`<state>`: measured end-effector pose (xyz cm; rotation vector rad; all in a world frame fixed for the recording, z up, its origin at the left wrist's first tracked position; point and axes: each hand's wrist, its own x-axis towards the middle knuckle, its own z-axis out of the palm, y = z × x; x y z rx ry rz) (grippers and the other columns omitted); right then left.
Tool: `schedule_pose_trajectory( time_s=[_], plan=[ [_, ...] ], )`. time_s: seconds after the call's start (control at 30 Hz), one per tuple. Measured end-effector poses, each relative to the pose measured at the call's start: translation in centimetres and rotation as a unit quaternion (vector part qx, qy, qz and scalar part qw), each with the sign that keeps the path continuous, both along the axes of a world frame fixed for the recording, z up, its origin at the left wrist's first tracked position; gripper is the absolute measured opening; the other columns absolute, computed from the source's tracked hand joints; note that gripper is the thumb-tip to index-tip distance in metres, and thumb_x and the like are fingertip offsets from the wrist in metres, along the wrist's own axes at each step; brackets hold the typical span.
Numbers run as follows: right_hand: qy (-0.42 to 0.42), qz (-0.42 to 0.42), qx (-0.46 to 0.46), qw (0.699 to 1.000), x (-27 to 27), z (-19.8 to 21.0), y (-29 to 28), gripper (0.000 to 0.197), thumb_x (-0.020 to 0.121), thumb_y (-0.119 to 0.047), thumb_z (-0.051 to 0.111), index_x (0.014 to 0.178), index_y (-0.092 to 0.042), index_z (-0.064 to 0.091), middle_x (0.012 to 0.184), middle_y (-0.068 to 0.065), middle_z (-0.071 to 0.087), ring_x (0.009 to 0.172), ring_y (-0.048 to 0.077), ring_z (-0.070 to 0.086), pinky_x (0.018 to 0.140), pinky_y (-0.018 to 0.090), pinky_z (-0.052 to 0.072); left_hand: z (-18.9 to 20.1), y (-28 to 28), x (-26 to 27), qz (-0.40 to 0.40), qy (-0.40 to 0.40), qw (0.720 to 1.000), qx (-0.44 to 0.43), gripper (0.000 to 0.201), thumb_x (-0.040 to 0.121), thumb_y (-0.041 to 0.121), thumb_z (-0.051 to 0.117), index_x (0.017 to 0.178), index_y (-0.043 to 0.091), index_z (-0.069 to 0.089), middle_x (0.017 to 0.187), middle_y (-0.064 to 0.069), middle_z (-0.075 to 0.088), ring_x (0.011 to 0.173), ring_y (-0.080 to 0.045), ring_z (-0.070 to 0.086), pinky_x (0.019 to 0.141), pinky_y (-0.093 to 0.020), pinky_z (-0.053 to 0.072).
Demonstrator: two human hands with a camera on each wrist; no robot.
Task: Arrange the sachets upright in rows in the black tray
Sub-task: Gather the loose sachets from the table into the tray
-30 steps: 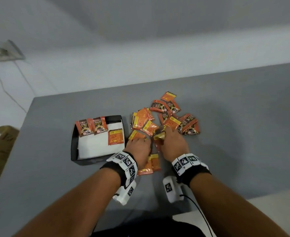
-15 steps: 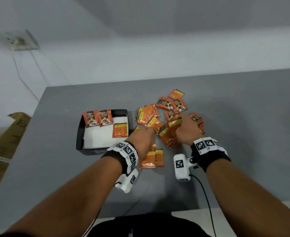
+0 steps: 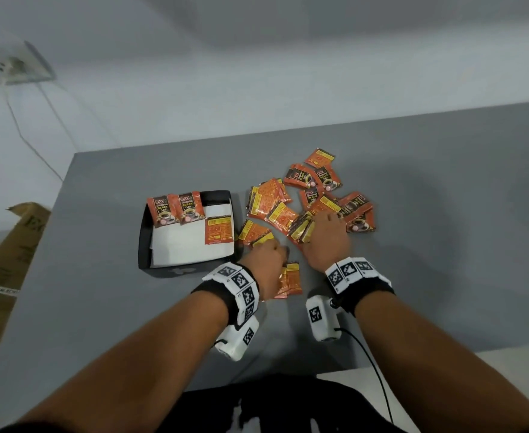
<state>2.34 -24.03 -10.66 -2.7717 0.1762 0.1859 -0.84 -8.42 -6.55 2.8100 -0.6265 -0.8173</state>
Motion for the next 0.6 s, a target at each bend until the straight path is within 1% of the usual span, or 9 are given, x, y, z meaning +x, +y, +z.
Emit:
schedule_pose_trajectory(
  time_s=[0.07,0.13,0.17,0.27,0.33,0.4,0.5,0.57,0.6],
  plan=[
    [-0.008,0.0,-0.011,1.0,-0.2,0.0,0.4,0.064,0.084,-0.028,0.078,0.131,-0.005,0.042,0.135,0.016,0.05,0.127,0.034,0.046,0.104,0.042,0.043,0.1,-0.1,-0.1,-0.022,-0.012,0.999,0.03,0.054,0.077,0.006,0.068,0.127,0.009,0.048,0.128,-0.012,0.05,0.122,-0.032,0.044,0.103,-0.047,0.044],
    [-0.017,0.001,-0.013,1.0,-0.4,0.3,0.7,0.053,0.086,-0.022,0.074,0.128,-0.01,0.043,0.133,0.014,0.052,0.124,0.034,0.05,0.097,0.043,0.046,0.2,-0.2,-0.2,-0.029,-0.026,0.998,0.043,0.056,0.077,0.007,0.07,0.127,0.01,0.044,0.125,-0.012,0.054,0.119,-0.032,0.047,0.101,-0.048,0.045],
    [-0.014,0.005,-0.001,1.0,-0.4,0.5,0.6,0.049,0.087,-0.021,0.072,0.127,-0.012,0.045,0.132,0.013,0.052,0.122,0.034,0.052,0.095,0.044,0.047,0.2,-0.2,-0.3,-0.022,-0.031,0.999,0.035,0.057,0.078,0.007,0.07,0.128,0.01,0.042,0.124,-0.012,0.055,0.117,-0.032,0.05,0.099,-0.046,0.046],
    [0.012,-0.023,0.094,0.995,0.0,2.0,-0.7,0.038,0.091,-0.02,0.067,0.122,-0.011,0.047,0.123,0.012,0.057,0.112,0.033,0.057,0.091,0.044,0.05,0.1,0.1,-0.1,0.01,-0.028,0.999,-0.014,0.065,0.084,0.003,0.068,0.14,0.009,0.036,0.131,-0.013,0.052,0.115,-0.031,0.056,0.094,-0.04,0.05],
    [0.033,-0.049,0.175,0.983,-0.1,3.1,-1.7,0.036,0.092,-0.019,0.065,0.121,-0.012,0.045,0.113,0.01,0.061,0.102,0.03,0.059,0.083,0.041,0.049,0.3,0.5,0.3,0.019,-0.024,0.999,-0.032,0.066,0.087,0.003,0.064,0.146,0.01,0.034,0.131,-0.013,0.05,0.113,-0.032,0.059,0.09,-0.037,0.053],
    [0.053,-0.042,0.216,0.974,-0.7,3.5,-2.3,0.035,0.09,-0.021,0.065,0.119,-0.014,0.047,0.106,0.003,0.063,0.097,0.026,0.061,0.08,0.037,0.049,0.6,0.6,0.8,0.021,-0.018,0.999,-0.043,0.054,0.09,0.008,0.061,0.14,0.011,0.042,0.123,-0.01,0.053,0.108,-0.029,0.06,0.084,-0.035,0.053],
    [0.092,-0.018,0.228,0.969,-1.8,2.6,-2.0,0.034,0.081,-0.033,0.07,0.109,-0.025,0.052,0.097,-0.008,0.066,0.092,0.017,0.066,0.083,0.039,0.054,1.1,0.8,2.2,0.032,-0.009,0.999,-0.039,0.034,0.088,0.015,0.062,0.122,0.014,0.055,0.111,-0.004,0.062,0.097,-0.022,0.063,0.08,-0.035,0.057],
    [0.127,0.005,0.231,0.965,-2.6,1.8,-1.2,0.043,0.078,-0.04,0.073,0.114,-0.031,0.05,0.103,-0.011,0.068,0.095,0.014,0.066,0.087,0.04,0.055,1.8,0.8,3.2,0.037,-0.012,0.999,-0.031,0.028,0.086,0.022,0.065,0.113,0.019,0.056,0.105,0.0,0.065,0.089,-0.018,0.064,0.075,-0.035,0.058],
    [0.134,0.014,0.223,0.965,-2.9,1.4,-0.7,0.049,0.077,-0.042,0.075,0.118,-0.03,0.05,0.109,-0.008,0.069,0.1,0.018,0.067,0.09,0.042,0.055,2.2,0.7,3.6,0.029,-0.012,0.999,-0.022,0.025,0.086,0.022,0.064,0.108,0.018,0.054,0.102,0.0,0.064,0.087,-0.018,0.063,0.072,-0.033,0.057]
  ],
)
